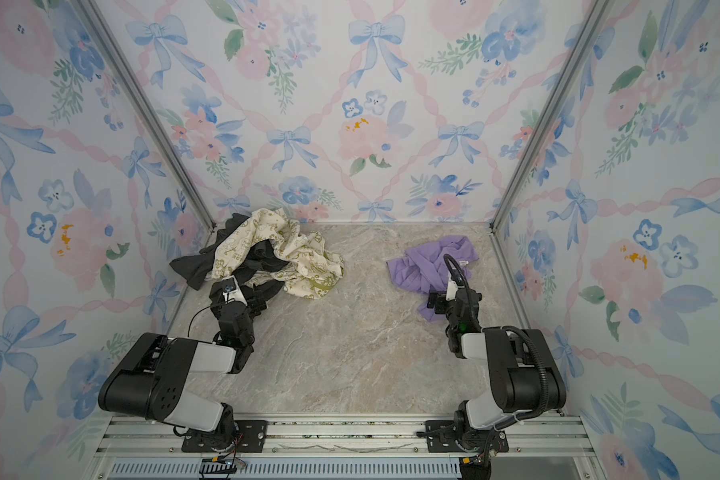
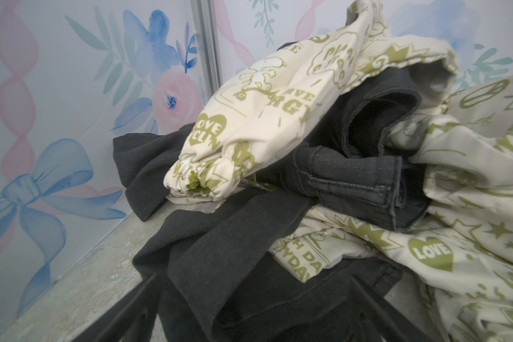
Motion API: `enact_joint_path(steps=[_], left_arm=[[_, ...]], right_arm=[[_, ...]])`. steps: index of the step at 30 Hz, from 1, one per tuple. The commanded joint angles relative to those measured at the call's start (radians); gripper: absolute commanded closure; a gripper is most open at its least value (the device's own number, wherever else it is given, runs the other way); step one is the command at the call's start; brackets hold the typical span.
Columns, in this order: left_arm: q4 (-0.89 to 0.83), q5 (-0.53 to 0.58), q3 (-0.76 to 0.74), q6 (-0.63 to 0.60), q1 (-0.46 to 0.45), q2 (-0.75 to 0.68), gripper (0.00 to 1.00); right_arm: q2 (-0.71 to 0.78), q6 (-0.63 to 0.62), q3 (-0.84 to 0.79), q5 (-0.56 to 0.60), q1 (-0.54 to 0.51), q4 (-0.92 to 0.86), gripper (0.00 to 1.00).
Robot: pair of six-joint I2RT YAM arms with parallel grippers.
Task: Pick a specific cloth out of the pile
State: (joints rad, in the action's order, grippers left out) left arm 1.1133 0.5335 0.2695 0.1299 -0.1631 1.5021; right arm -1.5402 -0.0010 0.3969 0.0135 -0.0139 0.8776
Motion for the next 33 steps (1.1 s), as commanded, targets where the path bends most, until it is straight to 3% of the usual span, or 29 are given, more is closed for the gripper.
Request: enact_joint_path(steps=[1, 5, 6, 9, 28, 33], left_arm=[[0.046, -0.073, 0.001, -0.036, 0.002, 0.004, 0.02], [0.2, -0.159, -0.084, -0.061, 0.008, 0.029, 0.02], [0.332, -0.166, -0.112, -0.084, 0.007, 0.069, 0.02], [0.232, -0.134, -0.08, -0.053, 0.009, 0.046, 0.02], [0.259, -0.127, -0.087, -0.05, 0.011, 0.053, 0.02], [0.259, -0.168, -0.089, -0.043, 0.03, 0.052, 0.02]], right_arm=[[-0.009, 0.012, -0.007, -0.026, 0.006, 0.034, 0.03], [-0.009, 0.012, -0.007, -0.028, 0.007, 0.034, 0.03], [-0.009, 0.012, -0.007, -0.028, 0.006, 0.035, 0.03], [-0.009, 0.012, -0.007, -0.027, 0.006, 0.035, 0.03], [-0.009, 0.012, -0.006, -0.026, 0.006, 0.032, 0.03], [-0.009, 0.012, -0.004, -0.024, 0.005, 0.031, 0.03]])
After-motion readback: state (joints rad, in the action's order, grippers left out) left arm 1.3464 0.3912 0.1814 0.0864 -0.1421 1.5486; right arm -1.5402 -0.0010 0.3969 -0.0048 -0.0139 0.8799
